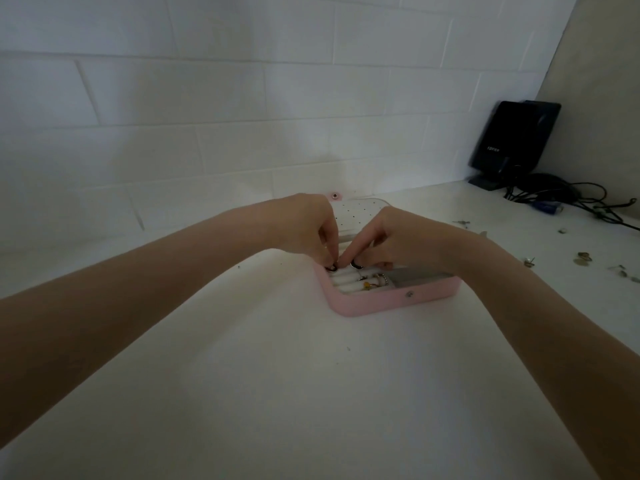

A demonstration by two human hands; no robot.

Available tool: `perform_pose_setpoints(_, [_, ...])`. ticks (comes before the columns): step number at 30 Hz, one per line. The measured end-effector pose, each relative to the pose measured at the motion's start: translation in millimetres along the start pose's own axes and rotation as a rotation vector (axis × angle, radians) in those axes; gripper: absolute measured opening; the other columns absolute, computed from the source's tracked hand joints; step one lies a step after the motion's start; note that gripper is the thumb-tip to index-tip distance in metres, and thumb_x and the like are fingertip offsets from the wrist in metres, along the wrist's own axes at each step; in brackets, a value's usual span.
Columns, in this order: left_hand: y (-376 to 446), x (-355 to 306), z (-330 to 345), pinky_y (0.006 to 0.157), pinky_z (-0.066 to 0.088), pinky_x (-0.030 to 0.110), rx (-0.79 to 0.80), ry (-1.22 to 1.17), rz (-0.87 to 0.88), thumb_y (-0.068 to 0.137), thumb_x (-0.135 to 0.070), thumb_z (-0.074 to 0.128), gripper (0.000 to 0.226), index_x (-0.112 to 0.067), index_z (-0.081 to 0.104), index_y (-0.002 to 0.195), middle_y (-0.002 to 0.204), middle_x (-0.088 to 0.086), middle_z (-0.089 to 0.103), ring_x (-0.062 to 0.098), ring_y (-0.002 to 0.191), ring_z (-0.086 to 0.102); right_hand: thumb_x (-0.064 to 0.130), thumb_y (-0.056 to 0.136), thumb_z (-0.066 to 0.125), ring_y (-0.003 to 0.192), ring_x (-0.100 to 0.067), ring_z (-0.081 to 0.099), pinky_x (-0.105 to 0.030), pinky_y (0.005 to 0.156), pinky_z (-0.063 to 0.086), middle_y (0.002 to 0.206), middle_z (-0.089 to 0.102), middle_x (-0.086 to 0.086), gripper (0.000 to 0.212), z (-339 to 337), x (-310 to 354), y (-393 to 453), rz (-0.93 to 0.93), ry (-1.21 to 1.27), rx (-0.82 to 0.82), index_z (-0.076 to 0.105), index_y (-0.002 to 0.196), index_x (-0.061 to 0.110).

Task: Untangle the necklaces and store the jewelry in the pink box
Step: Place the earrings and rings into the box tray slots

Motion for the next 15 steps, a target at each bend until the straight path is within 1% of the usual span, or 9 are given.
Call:
perform_pose_setpoints(1, [0.2, 0.4, 0.0, 0.047, 0.03, 0.01, 0.001, -0.006, 0.001, 0.076, -0.022, 0.072, 0.013, -0.031, 0.066, 0.07, 0.052, -0.013, 0.046, -0.002, 0.048, 0.046, -0.003, 0.085, 0.056, 0.045, -0.005, 0.037, -0.011, 0.049, 0.034, 0.052, 0.048, -0.002, 0.025, 0.1, -0.5, 0.2, -0.004, -0.002, 0.001, 0.076, 0.093, 0.011])
perform_pose_setpoints(4, [0.3, 2.3, 1.2, 0.045, 0.03, 0.008, 0.006, -0.061, 0.005, 0.076, -0.019, 0.072, 0.018, -0.033, 0.068, 0.067, 0.055, -0.011, 0.049, -0.002, 0.047, 0.044, -0.003, 0.085, 0.057, 0.051, -0.009, 0.04, -0.012, 0.053, 0.037, 0.057, 0.051, -0.006, 0.026, 0.5, -2.5, 1.2, -0.033, -0.015, 0.002, 0.076, 0.092, 0.014])
perform_pose_setpoints(6, [0.2, 3.5, 2.3, 0.045, 0.029, 0.009, 0.007, -0.091, 0.003, 0.076, -0.017, 0.072, 0.019, -0.033, 0.068, 0.066, 0.056, -0.008, 0.05, 0.0, 0.046, 0.043, -0.003, 0.084, 0.058, 0.055, -0.011, 0.043, -0.015, 0.056, 0.039, 0.065, 0.057, -0.013, 0.028, 0.5, -3.8, 2.0, -0.051, -0.021, 0.014, 0.076, 0.091, 0.018])
perform_pose_setpoints(8, [0.4, 3.6, 2.9, 0.044, 0.029, 0.009, 0.012, -0.106, 0.002, 0.076, -0.017, 0.073, 0.017, -0.031, 0.069, 0.067, 0.055, -0.008, 0.049, 0.0, 0.045, 0.042, -0.002, 0.085, 0.058, 0.056, -0.011, 0.044, -0.017, 0.058, 0.041, 0.079, 0.062, -0.023, 0.03, 0.2, -4.0, 2.9, -0.062, -0.029, 0.035, 0.075, 0.089, 0.022])
perform_pose_setpoints(9, [0.5, 3.8, 2.9, 0.044, 0.028, 0.009, 0.016, -0.114, 0.002, 0.076, -0.016, 0.073, 0.016, -0.03, 0.07, 0.068, 0.054, -0.008, 0.049, 0.0, 0.045, 0.041, -0.002, 0.085, 0.059, 0.056, -0.01, 0.045, -0.017, 0.059, 0.042, 0.083, 0.063, -0.025, 0.03, -0.4, -4.0, 3.7, -0.065, -0.029, 0.039, 0.075, 0.087, 0.024])
perform_pose_setpoints(10, [0.5, 3.8, 2.5, 0.044, 0.028, 0.009, 0.021, -0.125, 0.003, 0.076, -0.016, 0.073, 0.015, -0.029, 0.071, 0.069, 0.054, -0.008, 0.048, 0.001, 0.044, 0.041, -0.001, 0.085, 0.059, 0.055, -0.009, 0.047, -0.017, 0.059, 0.044, 0.081, 0.064, -0.022, 0.03, -1.7, -4.6, 4.7, -0.064, -0.023, 0.027, 0.075, 0.084, 0.025])
perform_pose_setpoints(11, [0.3, 4.2, 1.7, 0.044, 0.028, 0.009, 0.027, -0.14, 0.005, 0.076, -0.015, 0.073, 0.014, -0.029, 0.071, 0.07, 0.055, -0.007, 0.048, 0.002, 0.045, 0.04, -0.001, 0.085, 0.06, 0.053, -0.007, 0.049, -0.017, 0.059, 0.045, 0.073, 0.065, -0.015, 0.03, -3.8, -5.3, 5.9, -0.062, -0.011, -0.006, 0.075, 0.08, 0.025])
perform_pose_setpoints(13, [-0.9, 5.4, -0.7, 0.045, 0.027, 0.01, 0.037, -0.178, 0.011, 0.076, -0.014, 0.073, 0.014, -0.028, 0.072, 0.071, 0.057, -0.003, 0.047, 0.003, 0.045, 0.038, -0.002, 0.084, 0.06, 0.046, -0.002, 0.05, -0.013, 0.055, 0.045, 0.056, 0.06, 0.002, 0.028, -10.2, -7.3, 7.8, -0.062, 0.027, -0.112, 0.074, 0.079, 0.022])
perform_pose_setpoints(15, [-2.4, 7.9, -3.9, 0.044, 0.026, 0.01, 0.031, -0.229, -0.003, 0.075, -0.014, 0.074, 0.011, -0.025, 0.072, 0.073, 0.06, -0.002, 0.047, 0.004, 0.046, 0.036, -0.004, 0.084, 0.059, 0.044, -0.001, 0.05, -0.012, 0.054, 0.045, 0.053, 0.057, 0.003, 0.025, -14.1, -9.3, 10.4, -0.05, 0.061, -0.195, 0.074, 0.08, 0.016])
Point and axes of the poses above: each hand's wrist, its own y-axis towards the middle knuckle, its own z-axis out of the palm, x = y × z, the point moved 2 cm from there along y, towards the middle knuckle
